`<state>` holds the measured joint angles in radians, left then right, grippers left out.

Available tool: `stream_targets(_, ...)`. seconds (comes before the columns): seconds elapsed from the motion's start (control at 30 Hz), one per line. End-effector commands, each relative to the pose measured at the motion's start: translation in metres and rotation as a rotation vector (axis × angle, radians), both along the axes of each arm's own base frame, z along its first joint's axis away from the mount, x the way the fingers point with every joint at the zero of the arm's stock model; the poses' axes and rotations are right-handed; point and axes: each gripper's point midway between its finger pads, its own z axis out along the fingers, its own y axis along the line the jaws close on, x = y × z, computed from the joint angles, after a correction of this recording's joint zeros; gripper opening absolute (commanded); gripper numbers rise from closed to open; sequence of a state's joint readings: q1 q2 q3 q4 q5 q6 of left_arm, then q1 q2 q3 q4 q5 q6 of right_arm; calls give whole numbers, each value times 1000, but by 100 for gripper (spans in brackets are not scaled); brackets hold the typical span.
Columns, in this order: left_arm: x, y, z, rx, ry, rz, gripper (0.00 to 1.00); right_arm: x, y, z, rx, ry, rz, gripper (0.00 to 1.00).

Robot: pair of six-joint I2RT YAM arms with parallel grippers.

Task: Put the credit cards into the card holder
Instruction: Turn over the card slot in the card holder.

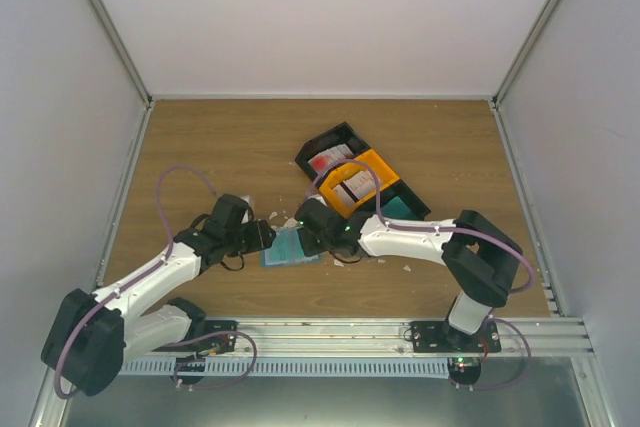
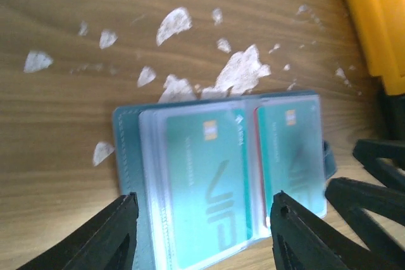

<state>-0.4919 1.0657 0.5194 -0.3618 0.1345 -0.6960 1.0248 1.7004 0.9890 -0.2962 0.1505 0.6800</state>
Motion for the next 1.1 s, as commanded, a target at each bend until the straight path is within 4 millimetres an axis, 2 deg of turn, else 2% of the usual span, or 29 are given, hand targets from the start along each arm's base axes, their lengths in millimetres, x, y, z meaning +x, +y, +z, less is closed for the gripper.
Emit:
stream_targets(0.0, -8, -3, -6, -92, 26, -9, 53, 3, 16, 7, -28, -38, 9, 44)
stream_targets(0.17, -10, -3, -13, -123, 41, -16, 44, -6, 49, -3, 48, 20, 118, 31)
stream_targets(0.37, -9, -2, -15, -143, 44, -25, 38, -7, 62, -20, 36, 54, 160, 28)
stream_targets(0.47, -9, -1, -17, -141, 42, -27, 38, -9, 60, -31, 14, 78, 155, 28)
stream_targets(0.57, -10, -2, -18, -153, 48, -40, 38, -6, 51, -40, -34, 83, 112, 23)
stream_targets(0.83, -11, -5, -22, -200, 76, -67, 36, -8, 37, -52, -87, 96, 83, 11)
stream_targets(1.07, -10, -8, -22, -219, 78, -81, 35, -10, 36, -58, -88, 104, 88, 10)
